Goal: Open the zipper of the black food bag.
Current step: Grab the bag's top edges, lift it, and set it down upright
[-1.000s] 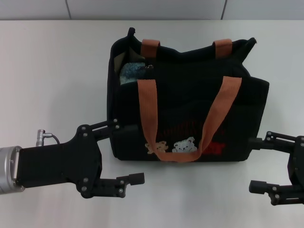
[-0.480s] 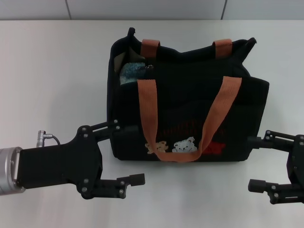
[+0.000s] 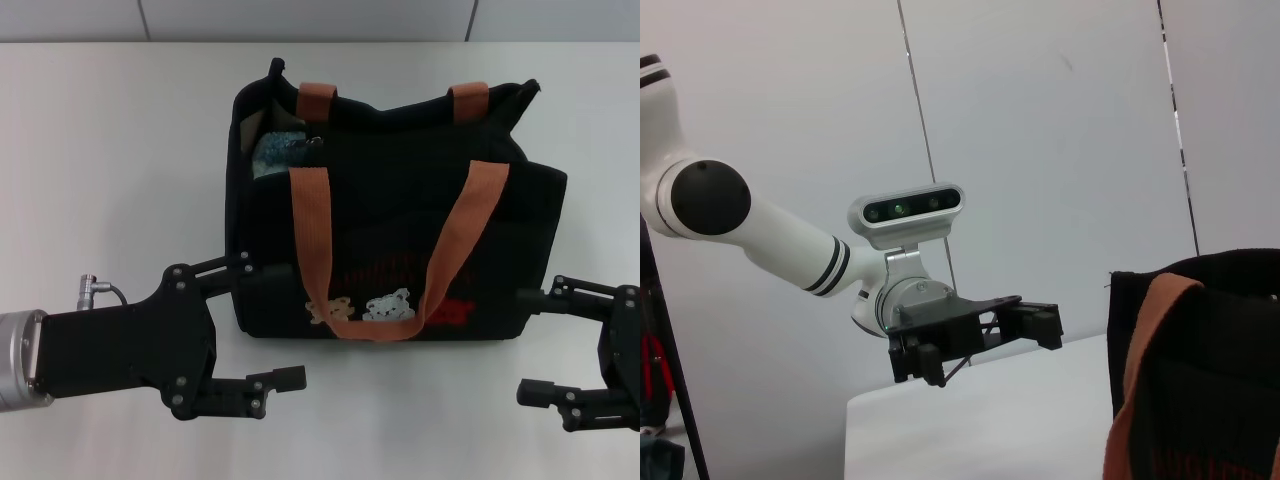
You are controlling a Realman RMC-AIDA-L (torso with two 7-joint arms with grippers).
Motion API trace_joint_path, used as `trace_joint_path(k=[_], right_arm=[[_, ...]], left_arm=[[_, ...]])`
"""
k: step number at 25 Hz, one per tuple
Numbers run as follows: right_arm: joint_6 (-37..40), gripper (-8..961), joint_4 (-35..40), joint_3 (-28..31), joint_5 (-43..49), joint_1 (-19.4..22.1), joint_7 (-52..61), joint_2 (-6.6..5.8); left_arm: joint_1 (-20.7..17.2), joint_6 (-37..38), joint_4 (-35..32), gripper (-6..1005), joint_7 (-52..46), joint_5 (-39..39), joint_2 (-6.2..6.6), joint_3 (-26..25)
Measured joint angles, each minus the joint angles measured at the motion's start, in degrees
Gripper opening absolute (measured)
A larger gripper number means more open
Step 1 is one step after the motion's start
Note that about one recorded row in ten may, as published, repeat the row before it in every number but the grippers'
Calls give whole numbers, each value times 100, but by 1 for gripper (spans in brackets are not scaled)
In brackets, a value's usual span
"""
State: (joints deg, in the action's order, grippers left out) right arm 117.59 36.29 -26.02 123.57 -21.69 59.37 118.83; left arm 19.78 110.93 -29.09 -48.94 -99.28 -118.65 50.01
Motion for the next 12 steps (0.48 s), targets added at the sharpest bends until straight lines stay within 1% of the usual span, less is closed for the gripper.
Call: trace_joint_path(k=[5,8,10,11,12], right_arm=[[0,836,0,0,0,-4,-2,0],[0,836,0,22,0,-3,-3,-1],[1,836,0,49,-1,1,-4,-1],[1,836,1,59,-4,5,-5,-1],[1,836,1,59,-4,5,-5,-1]], left_arm=[[-1,-9,0,841,34,7,0,-23],[-63,-5,9,841,199,176,0,-179],[-194,39,31,841,405,495,1,-339],[-345,122,61,841,591,843,7,-417],[-345,122,61,841,591,843,7,-417]])
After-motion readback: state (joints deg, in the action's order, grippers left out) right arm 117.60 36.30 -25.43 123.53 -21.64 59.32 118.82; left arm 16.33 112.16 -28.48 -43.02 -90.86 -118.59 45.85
